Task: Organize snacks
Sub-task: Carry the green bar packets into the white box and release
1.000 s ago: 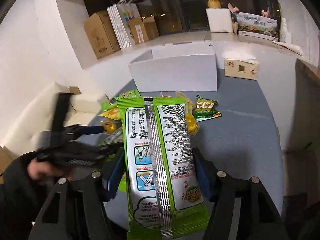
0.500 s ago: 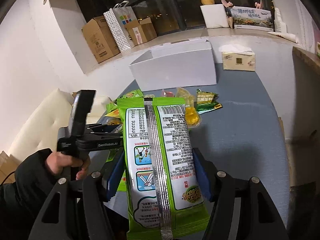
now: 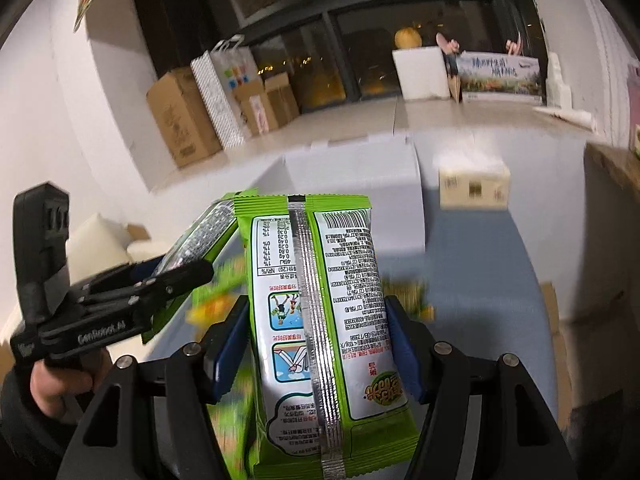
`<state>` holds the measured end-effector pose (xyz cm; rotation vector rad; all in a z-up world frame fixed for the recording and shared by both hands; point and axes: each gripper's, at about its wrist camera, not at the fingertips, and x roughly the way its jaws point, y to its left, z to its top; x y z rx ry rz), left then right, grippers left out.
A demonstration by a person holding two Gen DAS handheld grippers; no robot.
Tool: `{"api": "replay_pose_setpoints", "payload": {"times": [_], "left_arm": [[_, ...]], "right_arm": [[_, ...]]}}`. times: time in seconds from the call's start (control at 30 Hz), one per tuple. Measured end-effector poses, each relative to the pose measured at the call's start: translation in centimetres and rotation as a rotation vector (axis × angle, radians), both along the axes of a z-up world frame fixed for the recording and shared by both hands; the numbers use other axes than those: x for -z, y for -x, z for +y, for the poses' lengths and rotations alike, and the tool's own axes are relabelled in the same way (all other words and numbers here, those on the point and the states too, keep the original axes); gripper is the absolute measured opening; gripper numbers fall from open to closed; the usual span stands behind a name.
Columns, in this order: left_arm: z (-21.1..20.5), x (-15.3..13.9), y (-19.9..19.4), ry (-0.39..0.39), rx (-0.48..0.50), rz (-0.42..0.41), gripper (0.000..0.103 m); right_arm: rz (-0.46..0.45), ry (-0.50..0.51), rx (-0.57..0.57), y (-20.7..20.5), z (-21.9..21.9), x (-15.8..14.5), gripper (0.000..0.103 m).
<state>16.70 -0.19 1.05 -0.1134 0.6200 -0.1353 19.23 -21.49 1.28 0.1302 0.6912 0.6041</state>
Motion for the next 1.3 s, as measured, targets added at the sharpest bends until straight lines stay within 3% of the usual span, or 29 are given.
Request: {"api": "replay_pose_setpoints", "payload": {"times": [0.1,0.2,0.33,0.47,0.53,0.6,0.63,0.67,0.93,1.1,1.3], "left_arm": [[1.5,-1.2,-5.1,-0.008,-0.034,0.0,0.065],[3.0,-1.4,-10.0,-0.022,-0.064,0.011,0.065],[5.4,-0.5,-16.9,-0.003,-0.121,0.077,0.065],[6.4,0.3,-20.9,-0.008,-0.135,0.111,0.065],[6.9,0.9,-22.2,0.015,-0.131,0.125,0.074],[7.3,1.6,-23.2,0.023,-0.145,0.163,0.103],[7.5,1.9,-23.2,0.013,-0.174,0.177,0.103],[7.6,1.9,-22.8,0.005,-0.177,0.164,0.103],[7.7,1.5,-19.0,-0.068,-0.129,0.093,0.103],[8.1,-1.2,-13.2,-0.115,-0.078,0.013,0.103],[10.5,-2.3,-3.6,-0.041,-0.065,-0.015,0.103]], "right_arm": [[0.018,-0.028,0.025,-5.6,1.7,-1.4,0.069],[0.035,0.011,0.036,-10.4,3.6,-1.8,0.069],[0.15,-0.018,0.074,-17.9,5.2,-0.6,0.069],[0.193,-0.044,0.093,-22.6,6.2,0.0,0.069],[0.207,-0.049,0.079,-24.3,6.9,0.2,0.074],[0.246,-0.029,0.092,-25.8,7.6,0.8,0.087],[0.256,-0.012,0.115,-26.1,7.7,1.1,0.094],[0.259,-0.001,0.137,-26.3,7.6,1.3,0.096],[0.178,0.053,0.108,-23.3,6.7,0.5,0.101],[0.098,0.041,0.047,-17.9,6.1,-2.3,0.103],[0.049,-0.02,-0.073,-8.0,6.1,-2.5,0.103]]}}
